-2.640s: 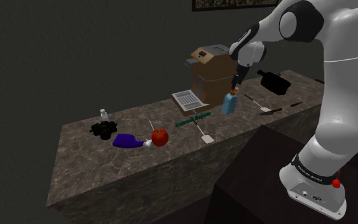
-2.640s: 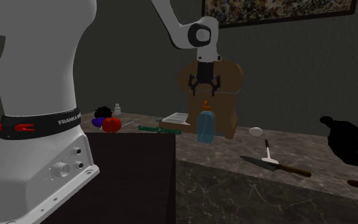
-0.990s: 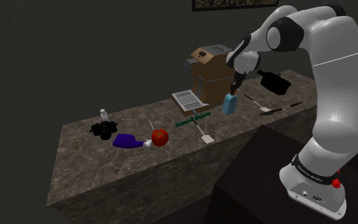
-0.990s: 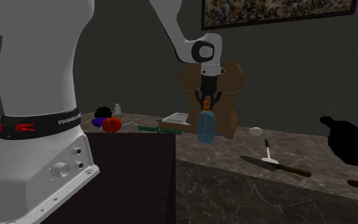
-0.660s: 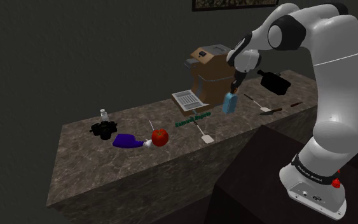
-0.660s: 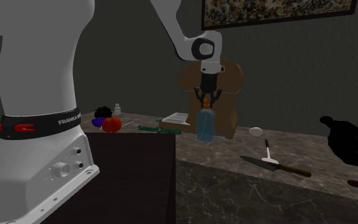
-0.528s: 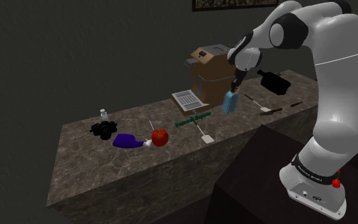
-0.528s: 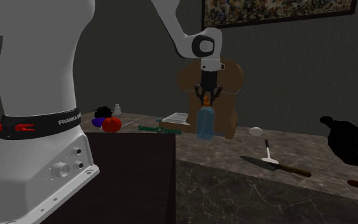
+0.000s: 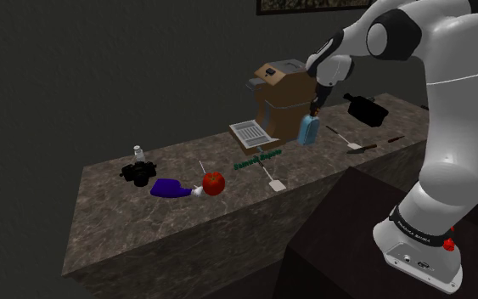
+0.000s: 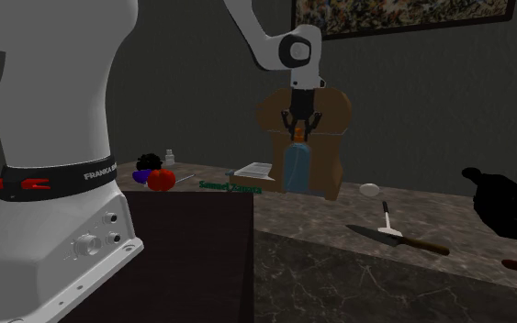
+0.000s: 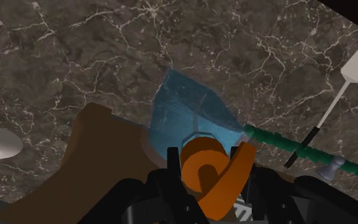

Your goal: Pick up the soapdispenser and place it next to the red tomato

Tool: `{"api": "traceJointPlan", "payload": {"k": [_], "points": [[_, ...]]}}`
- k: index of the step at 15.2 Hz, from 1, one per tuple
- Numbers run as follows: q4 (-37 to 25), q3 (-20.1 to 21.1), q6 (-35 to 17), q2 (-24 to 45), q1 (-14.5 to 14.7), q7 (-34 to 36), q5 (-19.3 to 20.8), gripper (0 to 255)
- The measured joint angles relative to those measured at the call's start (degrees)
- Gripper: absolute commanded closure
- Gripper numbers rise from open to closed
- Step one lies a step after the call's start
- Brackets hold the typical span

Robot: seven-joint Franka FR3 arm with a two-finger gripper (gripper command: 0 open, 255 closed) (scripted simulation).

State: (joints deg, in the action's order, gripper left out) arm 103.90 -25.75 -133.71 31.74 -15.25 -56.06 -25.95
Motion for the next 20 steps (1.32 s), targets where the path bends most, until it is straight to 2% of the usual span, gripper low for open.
{"api": "traceJointPlan", "payload": {"k": [20], "points": [[-3.55,-3.57,10.89,-8.37,2.22,4.56,6.07,255]]}}
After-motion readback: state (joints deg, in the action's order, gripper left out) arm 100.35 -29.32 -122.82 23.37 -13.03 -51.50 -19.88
